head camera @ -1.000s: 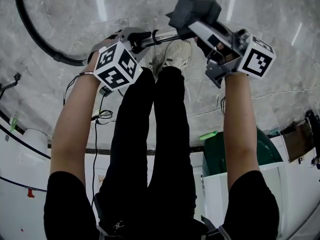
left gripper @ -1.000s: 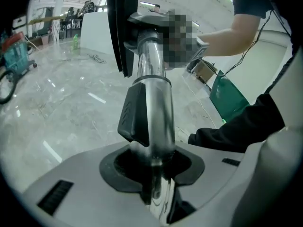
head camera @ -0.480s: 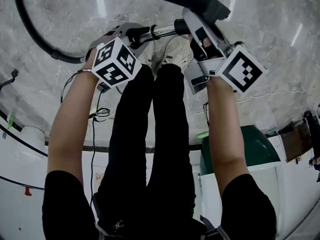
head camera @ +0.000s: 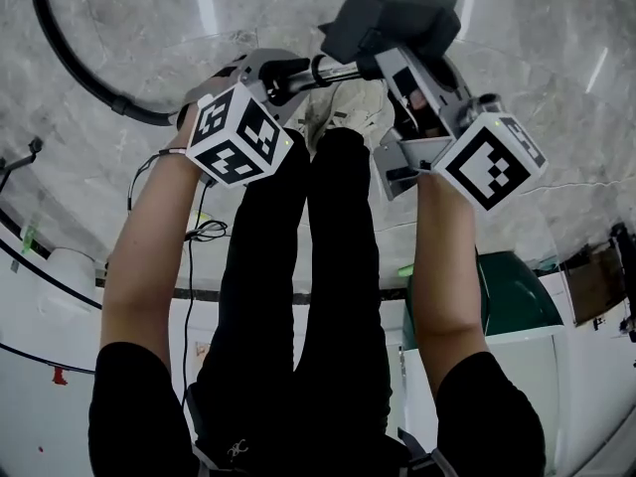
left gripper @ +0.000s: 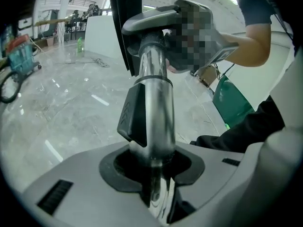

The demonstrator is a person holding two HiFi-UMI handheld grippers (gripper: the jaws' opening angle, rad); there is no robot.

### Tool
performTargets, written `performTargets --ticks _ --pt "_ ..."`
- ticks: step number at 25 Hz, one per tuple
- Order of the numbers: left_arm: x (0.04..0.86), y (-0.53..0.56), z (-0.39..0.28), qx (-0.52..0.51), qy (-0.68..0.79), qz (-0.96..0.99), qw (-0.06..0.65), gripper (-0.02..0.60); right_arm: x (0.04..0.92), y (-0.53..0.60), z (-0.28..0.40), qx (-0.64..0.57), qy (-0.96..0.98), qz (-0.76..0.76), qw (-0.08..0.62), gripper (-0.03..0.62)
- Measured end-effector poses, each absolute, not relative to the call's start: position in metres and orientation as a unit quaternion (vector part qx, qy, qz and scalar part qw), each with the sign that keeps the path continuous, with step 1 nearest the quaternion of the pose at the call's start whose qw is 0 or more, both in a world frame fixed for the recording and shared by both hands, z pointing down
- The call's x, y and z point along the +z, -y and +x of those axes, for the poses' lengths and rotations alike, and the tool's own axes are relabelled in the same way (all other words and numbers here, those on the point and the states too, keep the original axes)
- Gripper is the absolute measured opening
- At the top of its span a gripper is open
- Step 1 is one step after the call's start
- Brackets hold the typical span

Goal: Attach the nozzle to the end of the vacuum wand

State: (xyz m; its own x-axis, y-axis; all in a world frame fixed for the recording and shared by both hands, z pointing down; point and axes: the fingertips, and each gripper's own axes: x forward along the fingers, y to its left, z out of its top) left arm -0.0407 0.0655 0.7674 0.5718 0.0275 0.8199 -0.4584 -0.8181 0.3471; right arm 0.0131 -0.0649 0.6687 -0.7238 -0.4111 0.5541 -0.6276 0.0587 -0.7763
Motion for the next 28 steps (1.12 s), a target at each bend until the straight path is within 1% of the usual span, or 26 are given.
performTargets --ticks 2,4,6,10,12,14,18,21,24,28 --pt "0.764 -0.07 -0.03 0.438 0.112 0.849 0.273 0.138 0.673 0.061 0.029 0.601 0.674 0.41 0.127 0.169" --pt "0.761 -0.071 -0.024 0.429 0.099 0.854 0.276 0.139 0.671 0.061 0.034 0.6 0.674 0.413 0.124 0.169" --pt "0.757 -0.067 -0.021 0.418 0.089 0.859 0.281 0.139 0.66 0.067 0.028 0.575 0.726 0.368 0.085 0.169" --pt "0.745 -0.059 -0.016 0.39 0.062 0.867 0.304 0.139 0.637 0.073 0.018 0.532 0.816 0.227 -0.018 0.169" --pt "0.742 -0.055 -0.013 0.378 0.06 0.868 0.318 0.14 0.638 0.077 0.018 0.53 0.826 0.189 -0.033 0.167" --pt "0.749 -0.05 -0.012 0.389 0.078 0.859 0.325 0.139 0.651 0.085 0.02 0.546 0.809 0.218 -0.014 0.166" --pt "0.769 -0.048 -0.009 0.418 0.11 0.846 0.312 0.139 0.686 0.088 0.035 0.596 0.702 0.377 0.101 0.166" --pt "0.772 -0.053 0.001 0.417 0.11 0.849 0.304 0.138 0.702 0.081 0.054 0.616 0.621 0.46 0.153 0.163" --pt "0.776 -0.061 0.007 0.412 0.104 0.853 0.303 0.138 0.707 0.075 0.059 0.621 0.619 0.457 0.151 0.164" --pt "0.775 -0.062 0.011 0.407 0.091 0.857 0.304 0.138 0.691 0.07 0.064 0.611 0.696 0.356 0.128 0.166"
